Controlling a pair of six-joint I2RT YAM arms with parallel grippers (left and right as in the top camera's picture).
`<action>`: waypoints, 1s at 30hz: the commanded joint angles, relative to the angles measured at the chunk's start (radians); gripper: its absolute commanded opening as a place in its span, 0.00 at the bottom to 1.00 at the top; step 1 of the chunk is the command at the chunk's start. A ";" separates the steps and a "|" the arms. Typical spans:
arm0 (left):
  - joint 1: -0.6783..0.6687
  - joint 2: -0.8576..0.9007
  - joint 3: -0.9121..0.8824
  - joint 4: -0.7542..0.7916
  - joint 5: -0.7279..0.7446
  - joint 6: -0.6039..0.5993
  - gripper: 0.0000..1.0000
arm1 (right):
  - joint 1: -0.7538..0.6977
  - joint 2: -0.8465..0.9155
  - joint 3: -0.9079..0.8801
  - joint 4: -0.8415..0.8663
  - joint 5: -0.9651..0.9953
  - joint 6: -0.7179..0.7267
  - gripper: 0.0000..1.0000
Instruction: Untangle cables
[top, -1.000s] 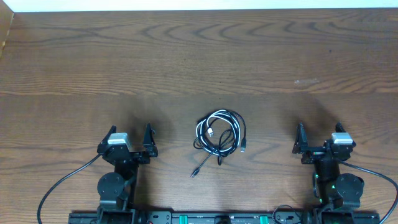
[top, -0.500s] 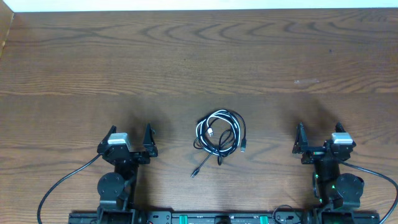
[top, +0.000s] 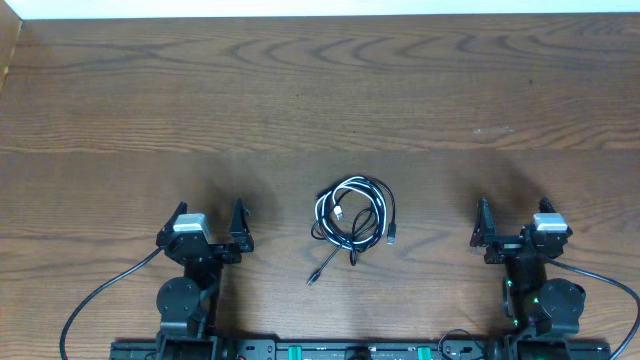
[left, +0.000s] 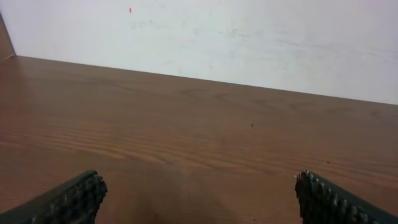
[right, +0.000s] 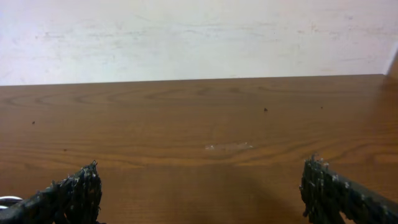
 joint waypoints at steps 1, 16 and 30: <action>0.003 -0.006 -0.015 -0.045 -0.018 0.017 0.98 | -0.005 -0.008 -0.001 -0.005 0.015 0.013 0.99; 0.003 -0.006 -0.015 -0.043 -0.018 0.018 0.98 | -0.005 -0.008 -0.001 -0.005 0.015 0.013 0.99; 0.003 -0.005 -0.005 -0.061 -0.017 0.013 0.98 | -0.005 -0.008 -0.001 -0.005 0.015 0.013 0.99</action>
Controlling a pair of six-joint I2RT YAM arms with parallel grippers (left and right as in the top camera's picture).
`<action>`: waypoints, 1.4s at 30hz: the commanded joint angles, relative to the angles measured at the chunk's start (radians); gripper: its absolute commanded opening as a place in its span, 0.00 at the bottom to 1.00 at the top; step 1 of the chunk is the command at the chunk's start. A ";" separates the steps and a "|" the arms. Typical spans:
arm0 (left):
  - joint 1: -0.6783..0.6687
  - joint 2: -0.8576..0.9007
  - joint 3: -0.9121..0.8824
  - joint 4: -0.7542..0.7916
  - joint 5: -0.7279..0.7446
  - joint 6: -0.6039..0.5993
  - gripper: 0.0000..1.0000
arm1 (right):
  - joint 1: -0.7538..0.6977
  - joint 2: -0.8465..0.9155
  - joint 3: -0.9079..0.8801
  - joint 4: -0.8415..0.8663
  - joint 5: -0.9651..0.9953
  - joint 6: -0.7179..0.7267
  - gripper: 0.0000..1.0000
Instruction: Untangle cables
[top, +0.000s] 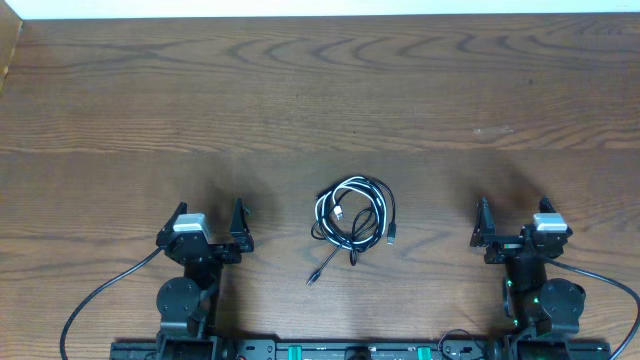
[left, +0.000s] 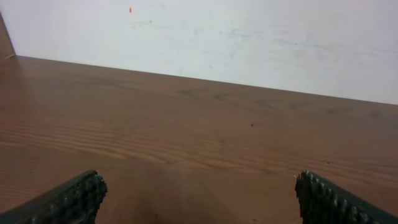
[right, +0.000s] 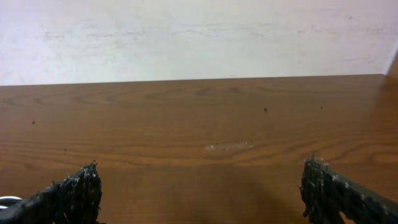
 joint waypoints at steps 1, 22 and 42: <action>0.003 -0.005 0.005 -0.073 -0.018 0.013 0.98 | -0.005 -0.008 -0.001 -0.005 0.015 0.014 0.99; 0.003 0.132 0.294 -0.351 0.009 0.013 0.98 | -0.005 -0.008 -0.001 -0.005 0.015 0.014 0.99; 0.003 0.418 0.593 -0.533 0.009 -0.014 0.98 | -0.005 -0.008 -0.001 -0.005 0.015 0.014 0.99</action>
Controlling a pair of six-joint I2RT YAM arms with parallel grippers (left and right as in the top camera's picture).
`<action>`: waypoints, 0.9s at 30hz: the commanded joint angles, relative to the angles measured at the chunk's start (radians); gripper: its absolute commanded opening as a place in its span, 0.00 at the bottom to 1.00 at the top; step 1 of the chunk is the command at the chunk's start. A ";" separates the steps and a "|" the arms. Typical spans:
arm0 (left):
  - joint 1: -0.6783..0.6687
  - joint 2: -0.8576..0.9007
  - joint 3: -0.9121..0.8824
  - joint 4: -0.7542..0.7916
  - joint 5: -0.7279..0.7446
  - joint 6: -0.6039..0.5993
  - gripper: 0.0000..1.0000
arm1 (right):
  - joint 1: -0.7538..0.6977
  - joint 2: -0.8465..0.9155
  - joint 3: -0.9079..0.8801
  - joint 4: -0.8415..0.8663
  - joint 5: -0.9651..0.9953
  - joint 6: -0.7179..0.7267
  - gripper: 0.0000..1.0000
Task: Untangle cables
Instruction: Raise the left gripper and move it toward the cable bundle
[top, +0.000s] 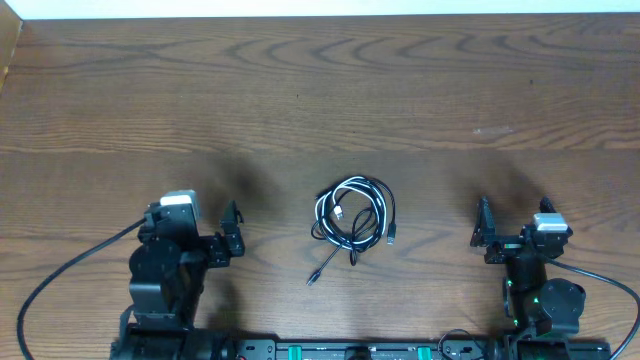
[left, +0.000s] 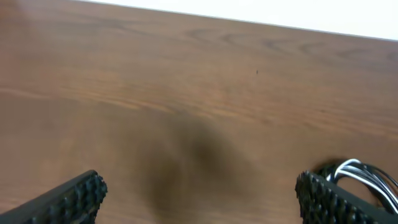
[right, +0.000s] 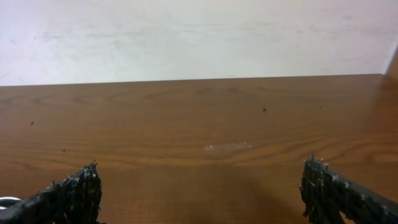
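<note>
A tangle of black and white cables (top: 353, 218) lies coiled on the wooden table (top: 320, 90) at front centre. A plug (top: 392, 238) sticks out at its right, and a loose end (top: 312, 279) trails toward the front. My left gripper (top: 195, 230) is to the left of the tangle, open and holding nothing. The left wrist view shows the gripper (left: 199, 205) tipped down at bare wood, with the cable coil (left: 359, 172) just past its right finger (left: 329, 199). My right gripper (top: 513, 228) stands open to the right of the tangle; in the right wrist view the gripper (right: 199, 199) holds nothing.
The arm bases sit on a black mounting rail (top: 320, 350) along the front edge, each trailing a black supply cable (top: 60, 285). A white wall (right: 199, 37) rises behind the table's far edge. Bare wood lies beyond the tangle.
My left arm has lifted off its rest and tipped forward. Its camera now looks down at the table and catches the coil at the right. The right arm and cables have not moved.
At both earlier moments the two grippers sat open at rest on either side of the coiled cables, facing the wall, with nothing changing. Now the left arm has risen and leans toward the table, still open, while the tangle lies untouched.
</note>
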 joint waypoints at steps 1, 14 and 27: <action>0.003 0.042 0.080 -0.036 0.002 -0.014 0.98 | -0.004 -0.008 -0.001 -0.005 0.012 0.013 0.99; 0.003 0.182 0.238 -0.168 0.047 -0.014 0.98 | -0.004 -0.008 -0.001 -0.005 0.012 0.013 0.99; 0.003 0.315 0.377 -0.302 0.055 -0.018 0.98 | -0.004 -0.008 -0.001 -0.005 0.012 0.013 0.99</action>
